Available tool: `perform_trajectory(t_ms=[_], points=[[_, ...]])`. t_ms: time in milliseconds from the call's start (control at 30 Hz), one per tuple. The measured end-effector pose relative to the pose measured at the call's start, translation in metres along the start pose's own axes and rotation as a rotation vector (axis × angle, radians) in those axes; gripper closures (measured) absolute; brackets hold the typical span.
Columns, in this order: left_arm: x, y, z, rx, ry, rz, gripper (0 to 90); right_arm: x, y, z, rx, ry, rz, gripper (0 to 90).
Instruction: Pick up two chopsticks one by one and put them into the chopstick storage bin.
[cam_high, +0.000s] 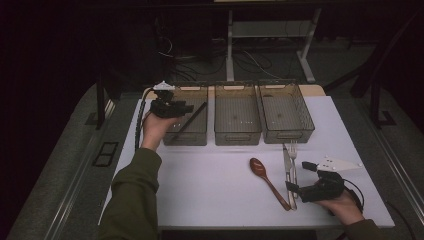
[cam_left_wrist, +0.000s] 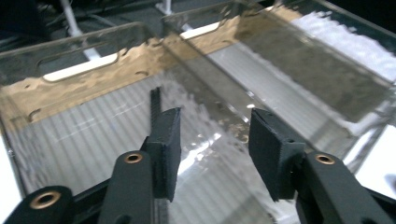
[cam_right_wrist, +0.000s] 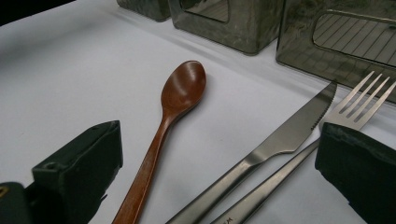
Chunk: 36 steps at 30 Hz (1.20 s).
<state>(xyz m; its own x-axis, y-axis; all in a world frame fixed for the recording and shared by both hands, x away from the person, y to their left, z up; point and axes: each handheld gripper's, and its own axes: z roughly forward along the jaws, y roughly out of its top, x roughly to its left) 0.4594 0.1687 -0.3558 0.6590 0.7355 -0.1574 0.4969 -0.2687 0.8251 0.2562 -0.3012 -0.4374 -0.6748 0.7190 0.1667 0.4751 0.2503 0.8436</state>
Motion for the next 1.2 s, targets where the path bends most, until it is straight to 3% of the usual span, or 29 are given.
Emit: perform_trajectory(t_ms=[233, 567, 1200], points=[[-0.017, -0.008, -0.009, -0.021, -0.034, 0.021, 40.7, -0.001, 0.000, 0.001, 0.005, -0.001, -0.001, 0.1], [-0.043, -0.027, -0.018, 0.020, -0.074, 0.063, 29.4, -0.001, 0.000, 0.001, 0.004, 0.002, 0.001, 0.1], [-0.089, -0.078, -0.039, -0.002, -0.125, 0.093, 21.4, 0.000, 0.000, 0.000, 0.002, 0.005, 0.003, 0.1]])
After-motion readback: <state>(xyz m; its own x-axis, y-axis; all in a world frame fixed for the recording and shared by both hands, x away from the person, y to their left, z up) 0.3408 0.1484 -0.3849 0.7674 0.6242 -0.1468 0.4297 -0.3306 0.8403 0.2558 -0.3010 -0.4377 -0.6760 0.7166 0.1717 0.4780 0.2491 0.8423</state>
